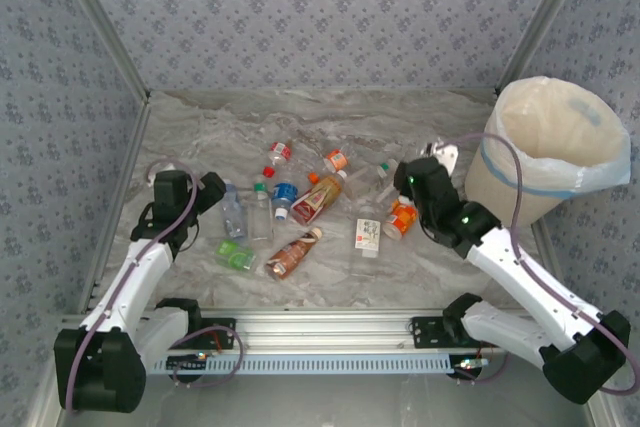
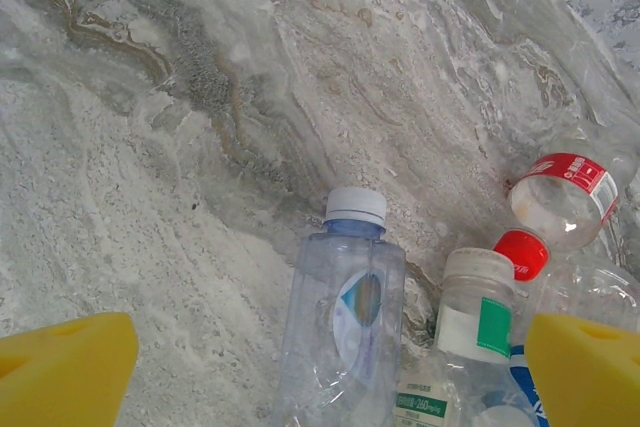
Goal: Put the plastic bottles in the bin
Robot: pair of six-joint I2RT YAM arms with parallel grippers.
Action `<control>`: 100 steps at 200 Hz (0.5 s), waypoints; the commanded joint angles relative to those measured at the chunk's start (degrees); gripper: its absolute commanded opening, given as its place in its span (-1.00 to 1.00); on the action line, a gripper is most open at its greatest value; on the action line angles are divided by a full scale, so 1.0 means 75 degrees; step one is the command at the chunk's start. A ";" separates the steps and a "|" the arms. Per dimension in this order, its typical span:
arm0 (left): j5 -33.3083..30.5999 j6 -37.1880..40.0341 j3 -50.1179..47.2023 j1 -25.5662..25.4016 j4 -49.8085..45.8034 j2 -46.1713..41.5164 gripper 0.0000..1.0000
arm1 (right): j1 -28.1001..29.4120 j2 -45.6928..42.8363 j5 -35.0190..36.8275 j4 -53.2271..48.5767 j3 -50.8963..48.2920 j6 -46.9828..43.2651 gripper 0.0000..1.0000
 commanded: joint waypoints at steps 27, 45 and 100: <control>-0.0248 -0.0272 0.0344 -0.0012 -0.0575 -0.0121 0.99 | -0.0999 0.0911 -0.0727 0.0130 0.2929 -0.2690 -0.23; -0.0211 -0.0306 0.0422 -0.0013 -0.0667 -0.0157 0.99 | -0.1819 0.1376 -0.0960 -0.0478 0.3982 -0.2978 -0.21; -0.0531 -0.0376 0.0344 -0.0019 -0.1110 -0.0618 0.99 | -0.4476 0.2303 -0.0967 -0.1841 0.5410 -0.3164 -0.20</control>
